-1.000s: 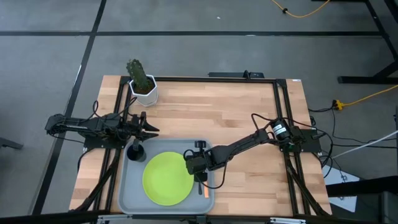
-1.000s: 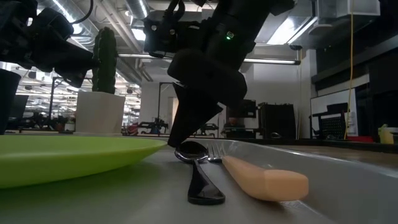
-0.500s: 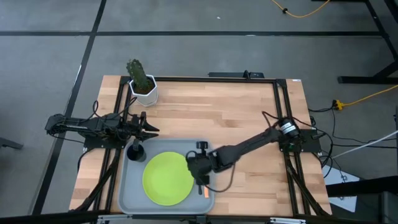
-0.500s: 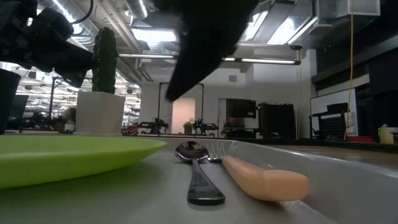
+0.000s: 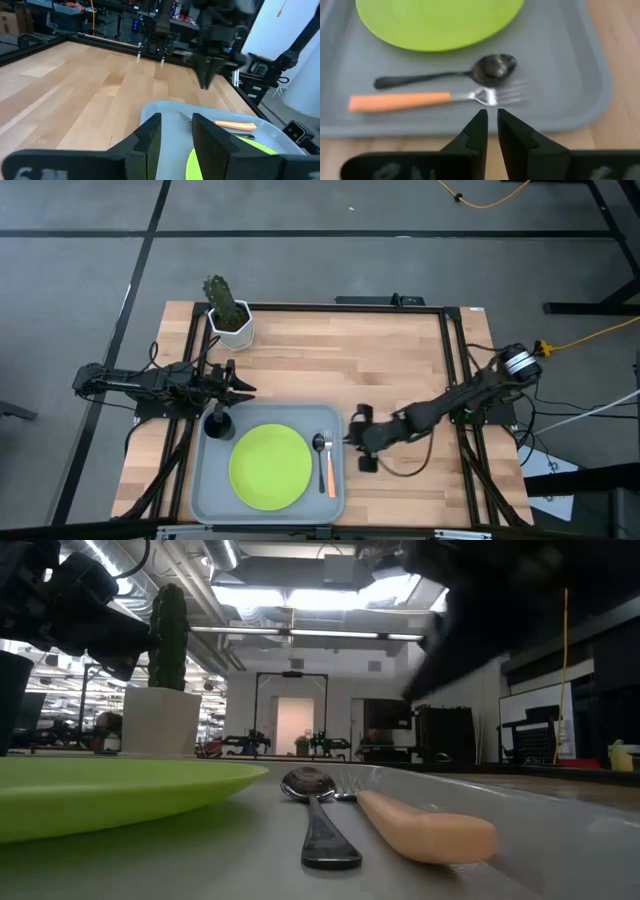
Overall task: Pick and place plate/cup/fork/spoon on tray
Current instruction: Return to Home Position
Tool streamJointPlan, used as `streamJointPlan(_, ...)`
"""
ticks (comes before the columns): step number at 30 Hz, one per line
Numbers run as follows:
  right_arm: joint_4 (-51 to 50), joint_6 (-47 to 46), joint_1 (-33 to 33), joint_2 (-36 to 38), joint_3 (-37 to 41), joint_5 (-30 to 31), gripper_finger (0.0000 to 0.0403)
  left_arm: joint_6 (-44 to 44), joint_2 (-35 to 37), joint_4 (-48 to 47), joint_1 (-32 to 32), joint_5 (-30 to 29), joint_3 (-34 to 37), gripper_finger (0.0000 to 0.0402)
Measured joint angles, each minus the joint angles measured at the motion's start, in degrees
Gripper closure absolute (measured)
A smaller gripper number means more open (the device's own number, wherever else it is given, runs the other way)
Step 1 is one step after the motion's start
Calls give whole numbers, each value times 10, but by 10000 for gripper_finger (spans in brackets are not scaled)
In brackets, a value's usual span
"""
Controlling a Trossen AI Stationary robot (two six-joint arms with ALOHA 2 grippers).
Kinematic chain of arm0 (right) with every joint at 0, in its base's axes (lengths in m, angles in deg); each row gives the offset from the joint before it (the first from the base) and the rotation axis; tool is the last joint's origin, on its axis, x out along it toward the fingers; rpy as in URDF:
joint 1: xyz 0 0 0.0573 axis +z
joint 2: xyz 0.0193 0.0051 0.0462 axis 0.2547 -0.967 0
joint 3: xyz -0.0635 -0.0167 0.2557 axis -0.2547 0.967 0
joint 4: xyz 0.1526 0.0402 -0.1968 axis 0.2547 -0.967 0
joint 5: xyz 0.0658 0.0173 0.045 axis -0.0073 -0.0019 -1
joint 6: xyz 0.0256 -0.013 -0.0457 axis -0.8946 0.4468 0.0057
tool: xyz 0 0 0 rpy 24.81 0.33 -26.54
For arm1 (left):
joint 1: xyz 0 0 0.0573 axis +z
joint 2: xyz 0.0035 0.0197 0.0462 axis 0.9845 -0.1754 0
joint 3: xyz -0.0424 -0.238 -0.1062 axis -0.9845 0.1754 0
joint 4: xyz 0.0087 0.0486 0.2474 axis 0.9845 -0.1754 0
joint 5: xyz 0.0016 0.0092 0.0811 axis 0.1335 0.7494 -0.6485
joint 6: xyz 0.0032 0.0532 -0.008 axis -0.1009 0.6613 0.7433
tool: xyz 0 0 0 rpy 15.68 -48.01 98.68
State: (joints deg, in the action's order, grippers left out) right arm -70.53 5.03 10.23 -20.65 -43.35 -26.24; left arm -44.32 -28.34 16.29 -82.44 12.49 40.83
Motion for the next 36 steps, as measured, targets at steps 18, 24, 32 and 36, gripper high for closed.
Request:
streamJointPlan(18,166,-56,-39,377,424,48,354,0,0,0,0,-9,0,299)
streamJointPlan(24,258,-36,-41,446,503,47,354,0,0,0,0,-10,0,299)
streamJointPlan(32,294,5,-77,502,536,44,354,0,0,0,0,-10,0,299)
streamJointPlan(36,292,57,-102,529,536,1,354,0,0,0,0,-10,0,299)
